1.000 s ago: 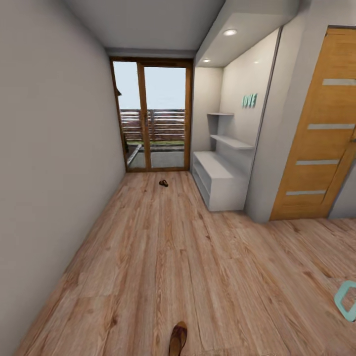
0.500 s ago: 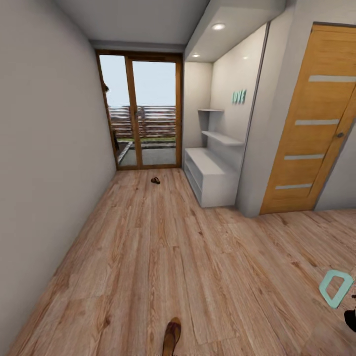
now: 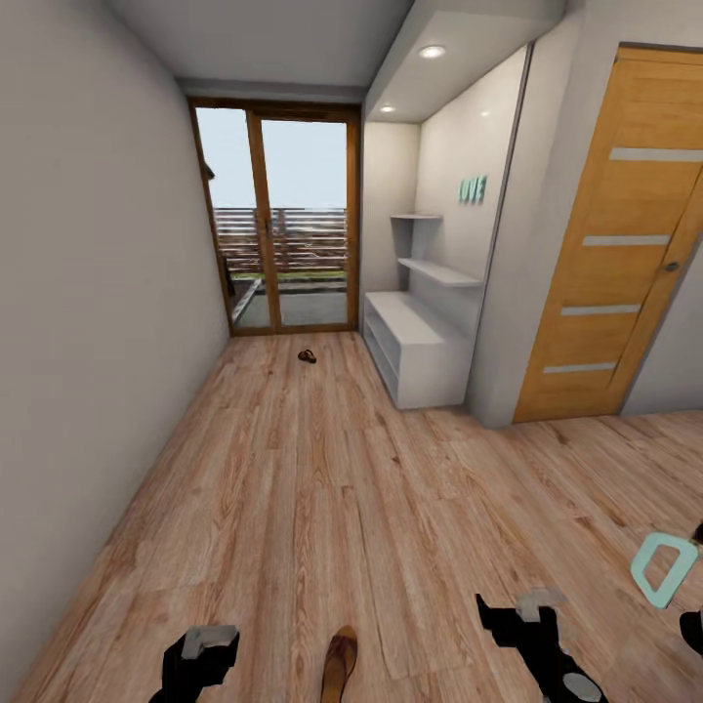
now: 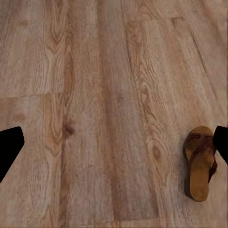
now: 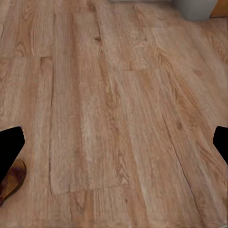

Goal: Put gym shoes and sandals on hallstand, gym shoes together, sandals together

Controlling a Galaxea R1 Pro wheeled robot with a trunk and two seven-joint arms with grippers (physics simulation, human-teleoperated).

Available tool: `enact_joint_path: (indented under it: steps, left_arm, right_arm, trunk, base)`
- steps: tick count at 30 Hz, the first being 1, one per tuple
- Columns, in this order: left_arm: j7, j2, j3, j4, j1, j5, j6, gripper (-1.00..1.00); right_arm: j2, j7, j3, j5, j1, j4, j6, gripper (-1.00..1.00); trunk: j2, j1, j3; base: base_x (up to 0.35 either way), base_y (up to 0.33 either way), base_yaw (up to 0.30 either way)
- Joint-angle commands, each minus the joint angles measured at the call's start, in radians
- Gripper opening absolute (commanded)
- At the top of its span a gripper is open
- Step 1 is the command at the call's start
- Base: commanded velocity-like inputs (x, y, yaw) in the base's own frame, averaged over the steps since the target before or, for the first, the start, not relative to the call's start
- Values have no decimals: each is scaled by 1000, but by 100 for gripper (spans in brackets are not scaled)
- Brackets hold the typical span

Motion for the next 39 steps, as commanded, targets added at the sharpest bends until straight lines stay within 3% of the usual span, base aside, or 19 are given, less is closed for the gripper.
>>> enact_joint_path:
  steps: [1,3,10,23,39]
  left_arm:
    - [0,-5,0,-1,-72,2,19,100]
    - [-4,-17,0,-3,-117,-6,99,100]
    - [-11,-27,1,-4,-151,-36,161,100]
    - [-13,-33,4,3,-145,-82,173,100]
    - [-13,-46,4,7,-145,-88,167,100]
  right_arm:
    - [0,1,0,-4,-65,-47,43,100]
    - [-1,2,0,-4,-116,-81,112,100]
    - [-4,1,1,-4,-173,-127,160,100]
    - [-9,2,3,3,-188,-130,172,100]
    - [-9,1,3,0,-189,-97,174,100]
  trunk:
    - [-1,0,-1]
    - [-1,0,-1]
    - [-1,0,-1]
    - [-1,0,-1]
    - [-1,0,-1]
  base:
    - [0,0,0]
    - [0,0,0]
    - [0,0,0]
    - [0,0,0]
    - [0,0,0]
